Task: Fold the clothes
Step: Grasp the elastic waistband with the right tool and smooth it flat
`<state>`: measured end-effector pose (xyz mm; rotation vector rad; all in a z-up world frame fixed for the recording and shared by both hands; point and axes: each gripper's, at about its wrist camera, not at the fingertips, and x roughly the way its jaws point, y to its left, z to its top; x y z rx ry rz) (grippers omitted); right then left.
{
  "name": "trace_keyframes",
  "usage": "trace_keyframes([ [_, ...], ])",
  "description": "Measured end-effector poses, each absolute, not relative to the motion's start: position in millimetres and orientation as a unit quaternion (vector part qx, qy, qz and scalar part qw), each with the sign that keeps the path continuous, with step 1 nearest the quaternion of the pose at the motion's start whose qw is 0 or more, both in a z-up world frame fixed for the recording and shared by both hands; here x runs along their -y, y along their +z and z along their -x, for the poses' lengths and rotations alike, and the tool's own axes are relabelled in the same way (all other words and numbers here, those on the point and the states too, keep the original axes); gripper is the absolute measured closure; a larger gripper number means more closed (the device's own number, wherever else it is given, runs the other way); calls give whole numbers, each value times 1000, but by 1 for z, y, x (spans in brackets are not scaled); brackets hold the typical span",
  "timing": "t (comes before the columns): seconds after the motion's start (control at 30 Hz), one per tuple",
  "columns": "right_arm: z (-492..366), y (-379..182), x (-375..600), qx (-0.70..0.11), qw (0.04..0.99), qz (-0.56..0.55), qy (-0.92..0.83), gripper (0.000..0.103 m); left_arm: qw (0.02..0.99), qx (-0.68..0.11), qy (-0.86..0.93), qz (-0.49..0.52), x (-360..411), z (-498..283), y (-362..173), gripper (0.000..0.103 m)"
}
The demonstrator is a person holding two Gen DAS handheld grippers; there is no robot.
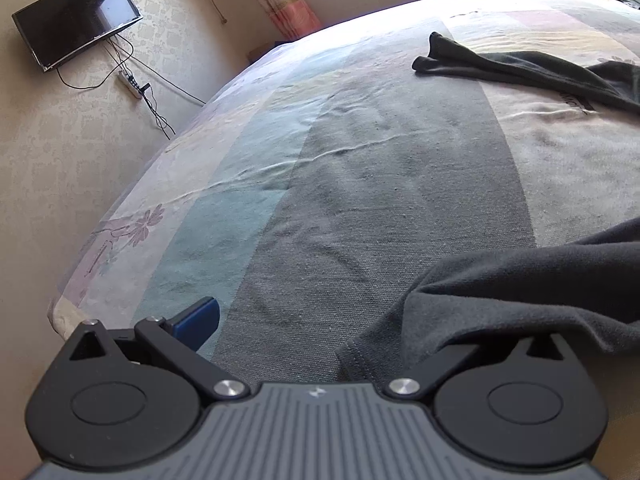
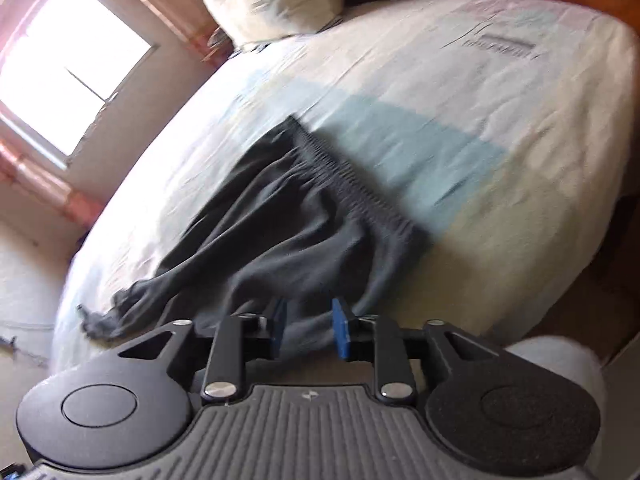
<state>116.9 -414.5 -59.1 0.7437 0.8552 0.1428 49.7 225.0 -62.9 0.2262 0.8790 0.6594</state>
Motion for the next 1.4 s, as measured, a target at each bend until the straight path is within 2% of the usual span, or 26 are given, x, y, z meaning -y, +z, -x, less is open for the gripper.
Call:
trace_keyframes([
  [0.13,-140,-88,353,-460,794,-369,145,46,850,-416,306,-106,-219,-51,-65,1],
  [0.2,-143,-103,331,-478,784,-367,150,45,851,-416,301,-107,-216,-51,-65,1],
  [0.3,-144,-106,322,-442,798,-377,158,36,852,-417,297,-108,-213,-52,-67,1],
  [0.57,-153,-125,309,-385,792,-447,158,36,853,-421,289,-110,-208,-57,-70,1],
  [0.77,-157,-130,294,-360,809,-446,129,54,851,-425,289,-109,-210,-57,-71,1],
  [0.87,-151,-134,287,-354,826,-422,119,70,852,-424,288,-107,-210,-56,-70,1],
  [0.93,-151,-145,294,-355,817,-440,112,103,852,-425,288,-105,-210,-55,-70,1],
  [1.4,-147,-104,304,-436,800,-391,132,100,863,-389,308,-91,-223,-40,-45,0],
])
